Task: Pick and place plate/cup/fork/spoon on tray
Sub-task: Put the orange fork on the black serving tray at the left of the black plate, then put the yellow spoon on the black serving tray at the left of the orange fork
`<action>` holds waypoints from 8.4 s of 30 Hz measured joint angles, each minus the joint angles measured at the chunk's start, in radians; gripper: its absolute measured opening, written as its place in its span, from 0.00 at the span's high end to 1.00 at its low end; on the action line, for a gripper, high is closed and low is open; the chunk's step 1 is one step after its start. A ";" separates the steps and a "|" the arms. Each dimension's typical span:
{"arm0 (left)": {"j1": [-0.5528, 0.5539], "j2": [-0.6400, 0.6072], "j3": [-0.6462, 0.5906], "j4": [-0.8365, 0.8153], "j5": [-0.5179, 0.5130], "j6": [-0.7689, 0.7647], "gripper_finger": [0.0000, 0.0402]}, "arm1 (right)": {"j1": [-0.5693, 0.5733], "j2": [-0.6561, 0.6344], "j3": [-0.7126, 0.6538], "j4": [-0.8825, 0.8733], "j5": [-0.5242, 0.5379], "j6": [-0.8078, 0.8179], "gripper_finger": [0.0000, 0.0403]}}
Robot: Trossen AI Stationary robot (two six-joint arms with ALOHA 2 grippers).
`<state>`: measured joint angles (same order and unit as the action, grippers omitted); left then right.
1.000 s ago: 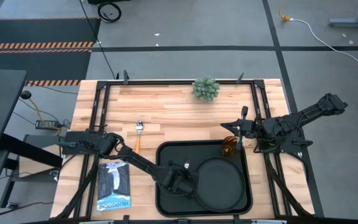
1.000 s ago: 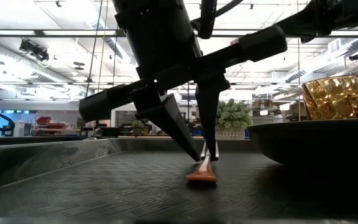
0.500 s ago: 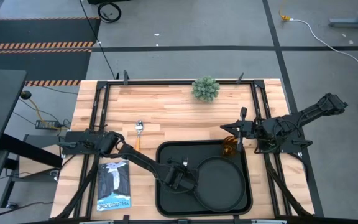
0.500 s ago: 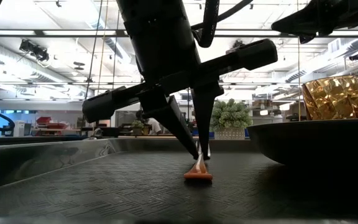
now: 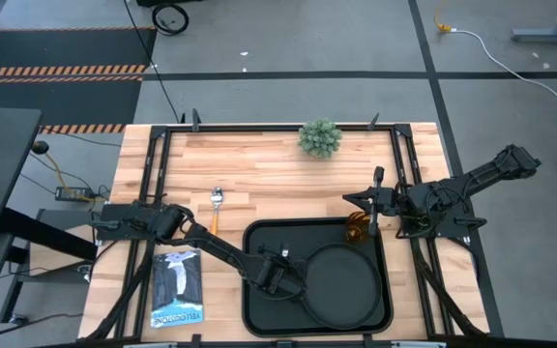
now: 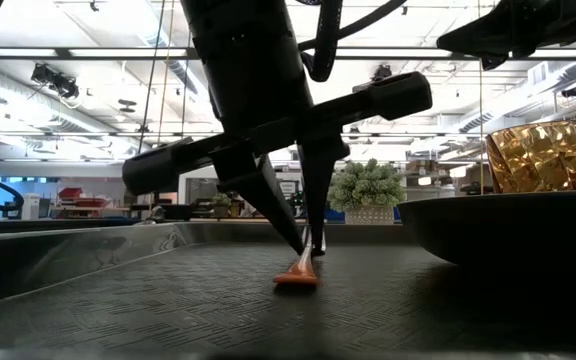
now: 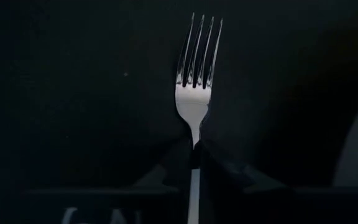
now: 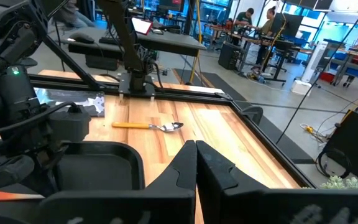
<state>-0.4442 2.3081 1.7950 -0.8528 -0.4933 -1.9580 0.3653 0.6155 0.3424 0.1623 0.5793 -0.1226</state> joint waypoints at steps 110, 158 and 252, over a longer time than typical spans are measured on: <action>-0.102 -0.012 0.064 0.035 0.217 1.166 0.89 | 0.001 0.000 0.000 0.001 -0.032 0.022 0.99; -0.056 -0.090 0.064 -0.408 0.080 1.050 0.98 | 0.001 0.000 0.000 0.009 -0.051 0.019 0.99; 0.365 -0.699 -1.047 0.219 0.143 0.582 0.89 | -0.001 0.006 0.000 0.023 -0.050 -0.005 0.99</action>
<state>-0.0792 1.6093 0.7483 -0.6337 -0.3508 -1.3758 0.3641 0.6220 0.3420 0.1856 0.5289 -0.1275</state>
